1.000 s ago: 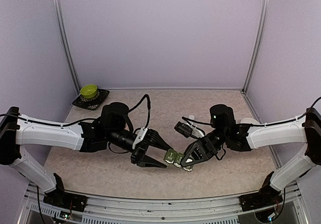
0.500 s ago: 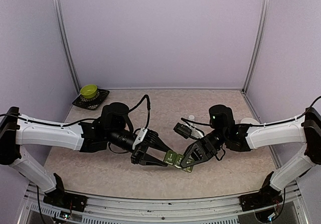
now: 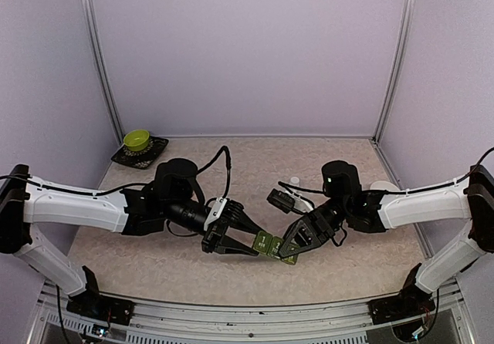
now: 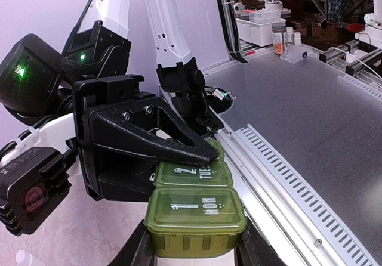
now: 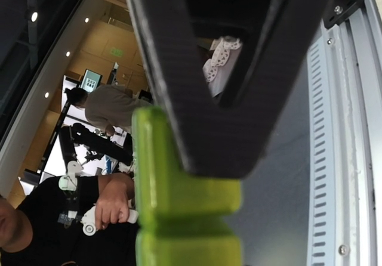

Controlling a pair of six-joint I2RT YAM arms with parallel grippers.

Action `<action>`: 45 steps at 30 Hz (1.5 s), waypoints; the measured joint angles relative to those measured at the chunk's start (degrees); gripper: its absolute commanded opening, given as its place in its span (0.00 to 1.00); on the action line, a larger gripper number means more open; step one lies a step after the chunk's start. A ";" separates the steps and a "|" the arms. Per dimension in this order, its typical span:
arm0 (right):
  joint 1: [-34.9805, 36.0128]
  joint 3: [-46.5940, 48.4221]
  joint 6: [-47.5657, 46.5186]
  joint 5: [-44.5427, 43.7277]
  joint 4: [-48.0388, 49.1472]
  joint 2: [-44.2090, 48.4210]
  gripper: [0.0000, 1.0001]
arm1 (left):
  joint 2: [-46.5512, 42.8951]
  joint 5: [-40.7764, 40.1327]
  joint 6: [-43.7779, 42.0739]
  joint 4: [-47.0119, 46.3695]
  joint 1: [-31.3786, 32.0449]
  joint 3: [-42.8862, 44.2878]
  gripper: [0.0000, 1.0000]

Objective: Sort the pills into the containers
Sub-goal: Open the lid of the pill container.

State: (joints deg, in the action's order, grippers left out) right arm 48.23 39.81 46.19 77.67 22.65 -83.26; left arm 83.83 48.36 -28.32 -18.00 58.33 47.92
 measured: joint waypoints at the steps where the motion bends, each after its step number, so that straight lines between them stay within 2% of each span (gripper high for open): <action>1: 0.00 0.00 0.02 0.04 0.00 -0.02 0.12 | 0.00 -0.17 0.50 -0.44 0.04 -0.22 0.21; 3: 0.00 0.00 0.13 0.15 0.00 -0.04 0.12 | -0.04 -0.37 1.27 -1.29 0.15 -0.59 0.22; 5: 0.00 0.00 0.17 0.33 0.00 -0.11 0.12 | -0.15 -0.70 2.12 -2.21 0.28 -1.07 0.37; 6: 0.00 0.00 0.17 0.39 0.00 -0.11 0.12 | -0.20 -0.83 2.49 -2.45 0.35 -1.18 0.41; 12: 0.00 0.00 0.07 0.61 0.09 -0.11 0.12 | -0.90 -2.84 5.86 -3.87 1.11 -2.23 0.49; 20: 0.00 0.13 0.07 0.04 0.17 -0.11 0.12 | -1.38 -4.87 7.72 -4.59 1.40 -3.21 0.49; 28: 0.00 0.66 0.17 0.00 0.24 -0.11 0.12 | -1.38 -5.97 8.39 -4.92 1.40 -3.21 0.32; 35: -0.02 0.66 0.13 0.33 0.31 -0.11 0.12 | -1.38 -6.14 8.81 -5.16 1.49 -3.21 0.25; 37: -0.02 0.66 0.13 0.37 0.31 -0.11 0.12 | -1.38 -6.16 9.09 -5.27 1.51 -3.21 0.25; 38: -0.02 0.66 0.11 0.39 0.31 -0.11 0.12 | -1.38 -6.14 9.25 -5.38 1.51 -3.21 0.29; 40: -0.02 0.66 0.11 0.55 0.37 -0.11 0.12 | -1.38 -6.03 9.62 -5.55 1.51 -3.23 0.44; 41: -0.02 0.66 0.11 0.57 0.42 -0.11 0.12 | -1.38 -5.95 9.77 -5.62 1.51 -3.23 0.46; 45: -0.02 0.66 0.13 0.28 0.92 -0.11 0.12 | -1.40 -5.99 11.32 -7.93 1.51 -4.17 0.46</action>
State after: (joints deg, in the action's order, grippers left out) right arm 48.21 40.47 46.33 77.95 23.57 -83.37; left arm 82.43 42.37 -16.99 -25.93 59.83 43.75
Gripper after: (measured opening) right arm 0.235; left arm 0.467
